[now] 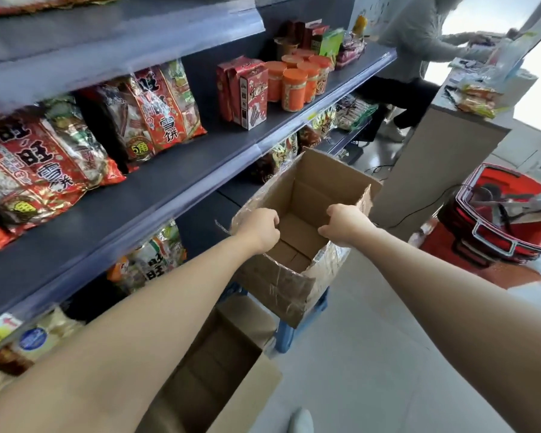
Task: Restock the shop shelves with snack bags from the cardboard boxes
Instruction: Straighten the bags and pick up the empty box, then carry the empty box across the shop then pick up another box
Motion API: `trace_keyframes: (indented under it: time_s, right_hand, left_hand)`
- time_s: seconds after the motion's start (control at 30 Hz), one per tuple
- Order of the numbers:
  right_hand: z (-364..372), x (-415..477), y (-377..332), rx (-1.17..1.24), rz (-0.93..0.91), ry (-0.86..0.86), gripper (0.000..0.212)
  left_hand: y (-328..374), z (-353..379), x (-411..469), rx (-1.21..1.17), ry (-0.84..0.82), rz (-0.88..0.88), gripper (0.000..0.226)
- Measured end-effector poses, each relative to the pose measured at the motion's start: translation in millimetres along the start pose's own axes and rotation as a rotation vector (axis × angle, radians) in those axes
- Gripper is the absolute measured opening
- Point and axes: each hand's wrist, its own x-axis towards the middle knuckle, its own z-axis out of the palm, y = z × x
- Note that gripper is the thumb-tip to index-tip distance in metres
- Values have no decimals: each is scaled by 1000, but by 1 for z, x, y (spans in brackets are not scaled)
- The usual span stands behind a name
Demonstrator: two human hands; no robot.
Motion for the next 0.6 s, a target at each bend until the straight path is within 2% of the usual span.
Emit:
trace_keyframes:
  time_s: [0.1, 0.3, 0.53, 0.6]
  right_hand:
    - [13, 24, 19, -3, 17, -50, 34]
    - [48, 57, 37, 23, 54, -133, 52]
    - [81, 81, 35, 191, 134, -184, 43]
    - [88, 85, 35, 230, 187, -148, 56]
  left_hand:
    - [6, 27, 16, -13, -2, -93, 37]
    - [2, 65, 35, 7, 48, -329, 41]
    - [-13, 89, 53, 11, 49, -536, 62]
    - [-15, 95, 58, -15, 69, -560, 69]
